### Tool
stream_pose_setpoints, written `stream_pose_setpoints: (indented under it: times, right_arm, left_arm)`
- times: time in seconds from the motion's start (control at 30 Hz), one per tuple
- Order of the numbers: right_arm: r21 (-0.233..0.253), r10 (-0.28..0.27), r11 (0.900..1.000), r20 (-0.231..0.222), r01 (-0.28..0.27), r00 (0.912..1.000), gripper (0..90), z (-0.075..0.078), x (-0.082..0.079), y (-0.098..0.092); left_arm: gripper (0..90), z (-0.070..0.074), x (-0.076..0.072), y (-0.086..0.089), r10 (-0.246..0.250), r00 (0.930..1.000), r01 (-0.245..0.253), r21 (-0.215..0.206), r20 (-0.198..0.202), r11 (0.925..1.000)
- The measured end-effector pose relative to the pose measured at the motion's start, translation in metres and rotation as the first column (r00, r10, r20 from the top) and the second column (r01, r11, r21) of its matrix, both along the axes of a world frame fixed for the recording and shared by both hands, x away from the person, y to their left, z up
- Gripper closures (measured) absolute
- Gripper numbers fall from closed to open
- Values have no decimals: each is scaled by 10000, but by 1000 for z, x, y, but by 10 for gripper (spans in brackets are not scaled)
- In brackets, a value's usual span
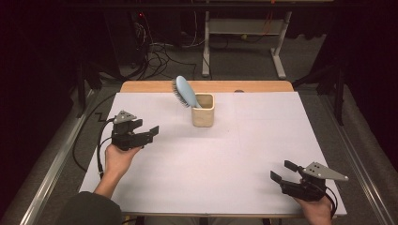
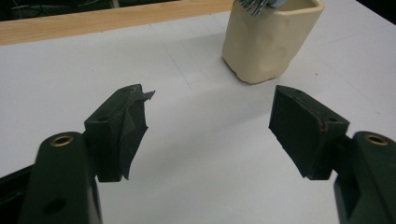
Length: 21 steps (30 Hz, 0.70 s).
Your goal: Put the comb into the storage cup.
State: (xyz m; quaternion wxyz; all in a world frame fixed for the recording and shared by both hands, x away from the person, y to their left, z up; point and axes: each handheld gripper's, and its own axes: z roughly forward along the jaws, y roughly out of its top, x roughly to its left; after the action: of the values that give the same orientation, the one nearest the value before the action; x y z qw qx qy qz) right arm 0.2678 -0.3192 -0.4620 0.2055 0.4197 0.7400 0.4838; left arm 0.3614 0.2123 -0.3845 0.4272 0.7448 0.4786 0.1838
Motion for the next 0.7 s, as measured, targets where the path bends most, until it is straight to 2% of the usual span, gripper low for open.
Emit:
stream_pose_setpoints:
  times: [0.7]
  right_arm:
    - [-26,-8,10000,-15,8,10000,273,0,0,0]
  left_arm:
    - [276,-10,-13,14,233,9997,-234,-268,-33,9994]
